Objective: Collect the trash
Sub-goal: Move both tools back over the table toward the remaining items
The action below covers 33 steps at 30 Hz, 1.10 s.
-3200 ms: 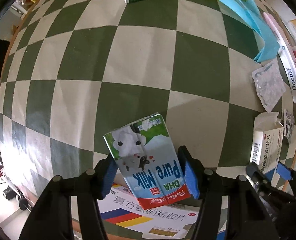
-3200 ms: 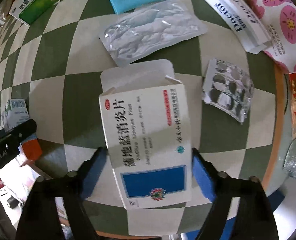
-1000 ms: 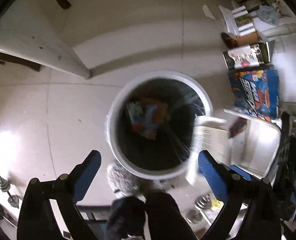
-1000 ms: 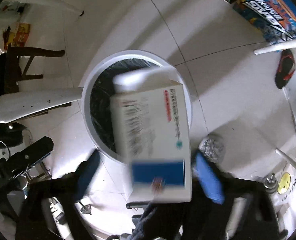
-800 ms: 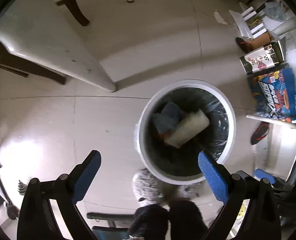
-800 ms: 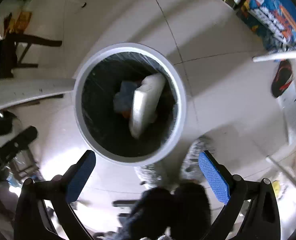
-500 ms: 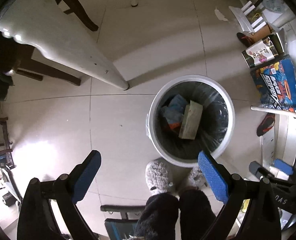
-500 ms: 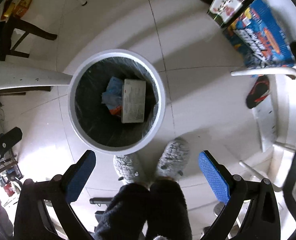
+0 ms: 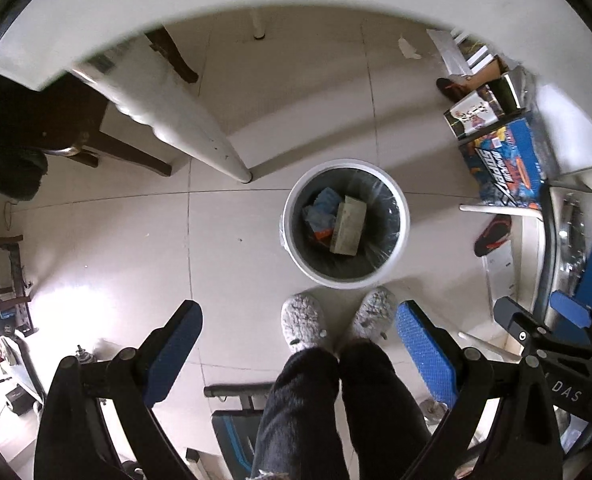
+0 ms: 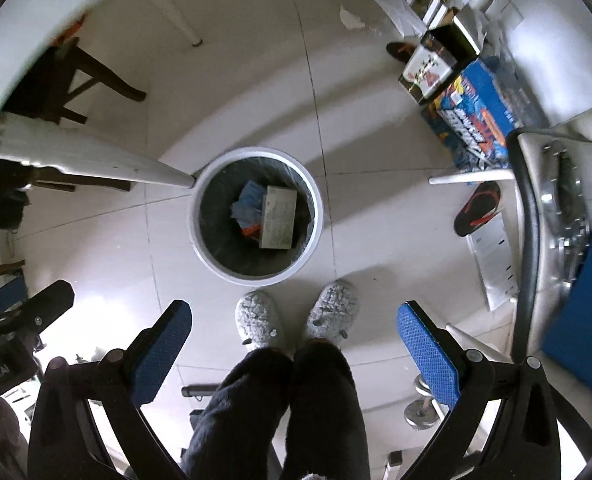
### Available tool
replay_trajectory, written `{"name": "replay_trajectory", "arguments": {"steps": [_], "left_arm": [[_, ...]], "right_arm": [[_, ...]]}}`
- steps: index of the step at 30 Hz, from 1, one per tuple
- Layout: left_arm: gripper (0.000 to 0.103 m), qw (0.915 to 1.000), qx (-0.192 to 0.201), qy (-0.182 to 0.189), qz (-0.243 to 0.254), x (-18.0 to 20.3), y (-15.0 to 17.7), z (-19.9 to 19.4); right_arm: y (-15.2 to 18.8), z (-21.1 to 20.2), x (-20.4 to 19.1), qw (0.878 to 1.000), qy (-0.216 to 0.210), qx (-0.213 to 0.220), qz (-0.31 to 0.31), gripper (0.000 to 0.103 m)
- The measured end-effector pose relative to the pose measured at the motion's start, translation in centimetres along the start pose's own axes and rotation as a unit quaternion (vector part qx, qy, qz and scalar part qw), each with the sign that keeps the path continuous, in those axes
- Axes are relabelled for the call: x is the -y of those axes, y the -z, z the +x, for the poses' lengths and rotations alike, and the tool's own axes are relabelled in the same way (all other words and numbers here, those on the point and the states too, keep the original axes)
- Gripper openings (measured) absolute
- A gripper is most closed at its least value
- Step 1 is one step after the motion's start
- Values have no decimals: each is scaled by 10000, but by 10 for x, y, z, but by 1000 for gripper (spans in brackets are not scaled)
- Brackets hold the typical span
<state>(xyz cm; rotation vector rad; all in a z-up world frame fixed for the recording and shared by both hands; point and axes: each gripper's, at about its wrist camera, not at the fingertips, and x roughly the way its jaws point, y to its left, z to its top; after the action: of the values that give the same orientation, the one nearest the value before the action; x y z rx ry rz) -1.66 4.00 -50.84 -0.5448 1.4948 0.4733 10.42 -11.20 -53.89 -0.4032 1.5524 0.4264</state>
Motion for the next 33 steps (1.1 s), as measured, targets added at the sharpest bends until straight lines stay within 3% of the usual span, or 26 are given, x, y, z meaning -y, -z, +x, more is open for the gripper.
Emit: {"name": "replay_trajectory", "arguments": {"steps": [11,16,21,25,28,30,33], "left_arm": [[99,9986,489,128,148,0,4,-134],[99,9964,834,133,82,14,-19,-183],[99,9938,1066,301,-83,41,-58,-212],[99,9938,869,552,-409,75,-103,-209],[98,9904,454,929,-913,97,-136,-191],[98,9815,71,1301,-1402,113,-159,-170],[98,9615,-314,1706,-2130,131,-185,-144]], "right_arm": [[20,-155,-10,9981,-204,529,223,103],[5,-221,-2,9939,-369,922,470,103],[-35,-271,26,9877,-385,1294,785,103],[-78,-292,65,9845,-270,1417,997,103],[-114,-297,102,9832,-210,1433,1107,103],[-142,-296,127,9830,-192,1424,1146,103],[-186,-289,163,9838,-182,1322,1196,103]]}}
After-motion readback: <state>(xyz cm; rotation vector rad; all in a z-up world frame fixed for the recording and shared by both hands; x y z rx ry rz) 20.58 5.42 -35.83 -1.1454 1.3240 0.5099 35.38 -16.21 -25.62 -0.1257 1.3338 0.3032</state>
